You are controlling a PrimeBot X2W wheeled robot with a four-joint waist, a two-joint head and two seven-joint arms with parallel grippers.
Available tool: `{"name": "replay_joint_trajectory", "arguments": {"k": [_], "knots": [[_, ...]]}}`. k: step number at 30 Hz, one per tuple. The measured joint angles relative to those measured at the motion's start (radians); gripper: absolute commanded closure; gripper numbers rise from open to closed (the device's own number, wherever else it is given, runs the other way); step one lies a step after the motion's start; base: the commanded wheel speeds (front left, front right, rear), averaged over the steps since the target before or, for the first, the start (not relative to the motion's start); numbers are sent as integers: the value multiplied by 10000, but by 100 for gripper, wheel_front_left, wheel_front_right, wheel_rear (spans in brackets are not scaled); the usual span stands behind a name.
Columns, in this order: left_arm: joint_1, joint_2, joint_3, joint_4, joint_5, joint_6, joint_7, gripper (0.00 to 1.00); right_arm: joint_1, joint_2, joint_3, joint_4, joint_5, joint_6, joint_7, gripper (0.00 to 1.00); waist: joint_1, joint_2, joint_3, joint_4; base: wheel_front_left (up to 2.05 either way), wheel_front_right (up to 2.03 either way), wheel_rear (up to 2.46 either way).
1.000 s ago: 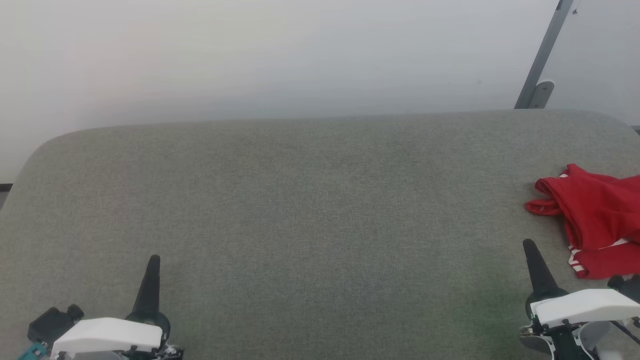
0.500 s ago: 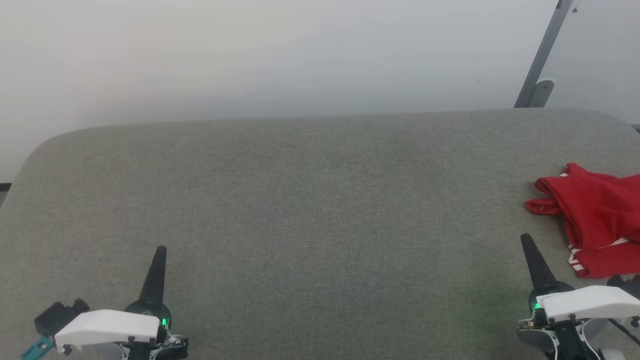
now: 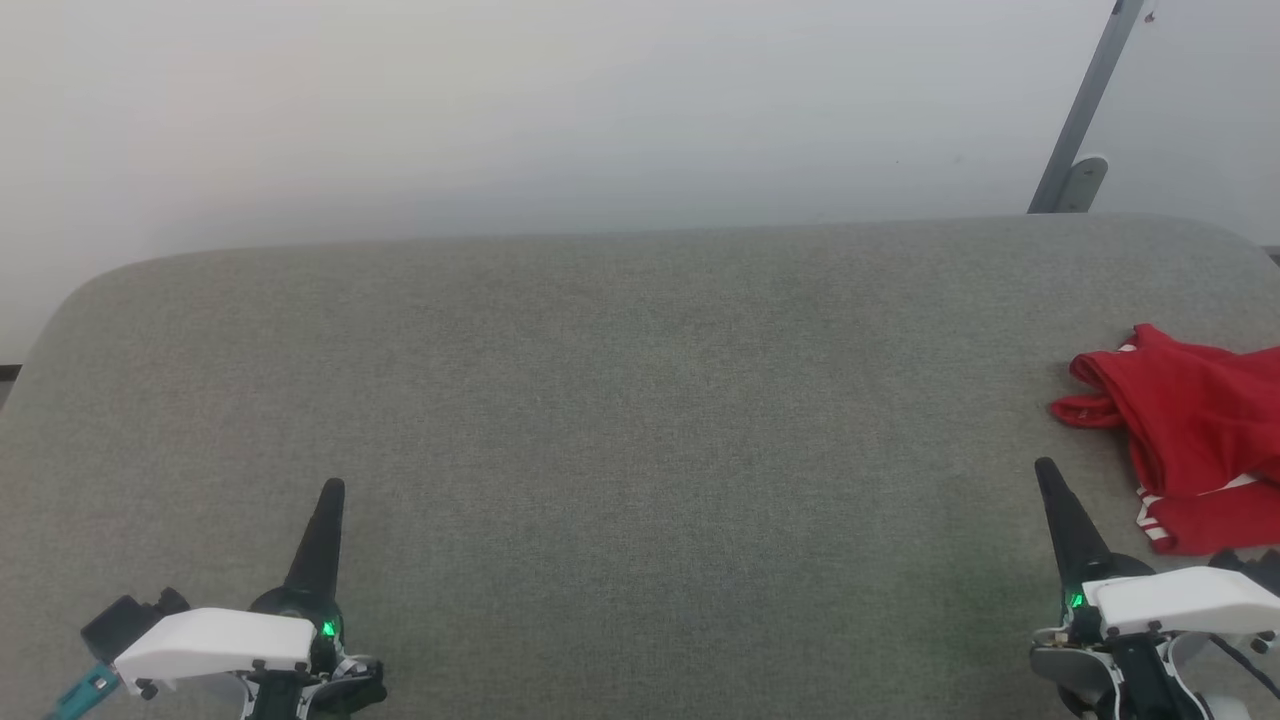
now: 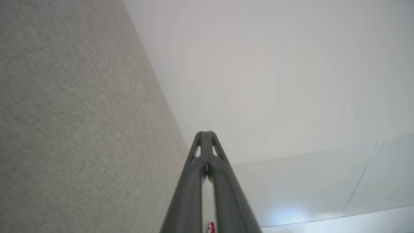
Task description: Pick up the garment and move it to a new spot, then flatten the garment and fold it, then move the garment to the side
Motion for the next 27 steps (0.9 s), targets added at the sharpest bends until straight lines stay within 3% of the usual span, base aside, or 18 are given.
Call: {"name": "replay_joint_trajectory", "arguments": {"k": [27], "knots": [[-312, -92, -82, 130, -1827, 0, 497, 100, -127, 174, -100, -180, 1988, 0, 514, 100, 0, 0, 57, -23, 0, 0, 0]]}}
